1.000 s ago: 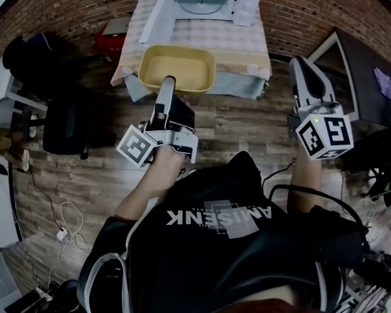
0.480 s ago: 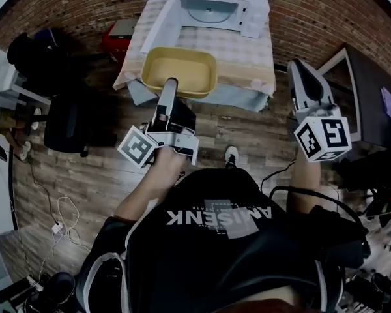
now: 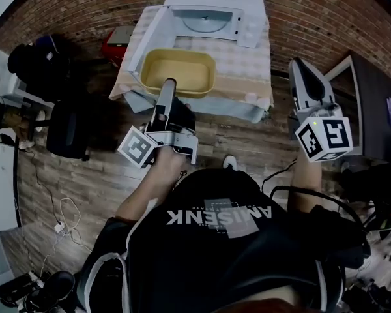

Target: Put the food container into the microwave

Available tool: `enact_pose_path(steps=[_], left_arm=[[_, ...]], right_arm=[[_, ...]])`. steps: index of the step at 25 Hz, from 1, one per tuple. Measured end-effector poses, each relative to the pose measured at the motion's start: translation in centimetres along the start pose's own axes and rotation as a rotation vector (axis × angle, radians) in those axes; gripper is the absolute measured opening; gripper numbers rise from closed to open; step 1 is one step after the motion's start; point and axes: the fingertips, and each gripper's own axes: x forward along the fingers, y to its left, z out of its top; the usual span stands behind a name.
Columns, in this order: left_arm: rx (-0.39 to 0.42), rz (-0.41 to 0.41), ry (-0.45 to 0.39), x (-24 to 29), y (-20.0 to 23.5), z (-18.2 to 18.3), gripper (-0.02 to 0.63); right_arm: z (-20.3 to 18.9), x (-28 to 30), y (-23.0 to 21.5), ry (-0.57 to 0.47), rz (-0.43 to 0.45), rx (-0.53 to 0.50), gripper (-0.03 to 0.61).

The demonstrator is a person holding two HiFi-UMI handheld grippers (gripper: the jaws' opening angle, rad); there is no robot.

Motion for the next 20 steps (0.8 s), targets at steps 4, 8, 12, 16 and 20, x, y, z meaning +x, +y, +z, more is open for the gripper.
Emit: enact_pose_path(steps=[4,8,12,16,20], left_arm=[[0.025,0.025,0.003,3.5,-0.5,-2.1,0.229],[0.044,0.049,0.001,6.6,-0.5,-4.0,0.229],[0.049,0.071,-0.011,9.3,0.6,-5.5,0.229],[0.047,0.075,-0.025,12.0,1.8,-6.9,0.229],[0.042,0.070,-0.038,14.0,2.8,-7.4,0.229]], right_arm=[[-0.2,0.9,-2.5,0.001,0.014,-0.002,0.043],[-1.1,1.1,-6.0,-0.006,0.014,0.005,0.043],[-2.1,1.5,-9.3,-0.006,0.009,0.020,0.043],[-2.4,2.2,-12.8,-0.008,0.010,0.034,0.043],[-3.2,3.5,-14.8,-0.007,0.024,0.030,0.043]])
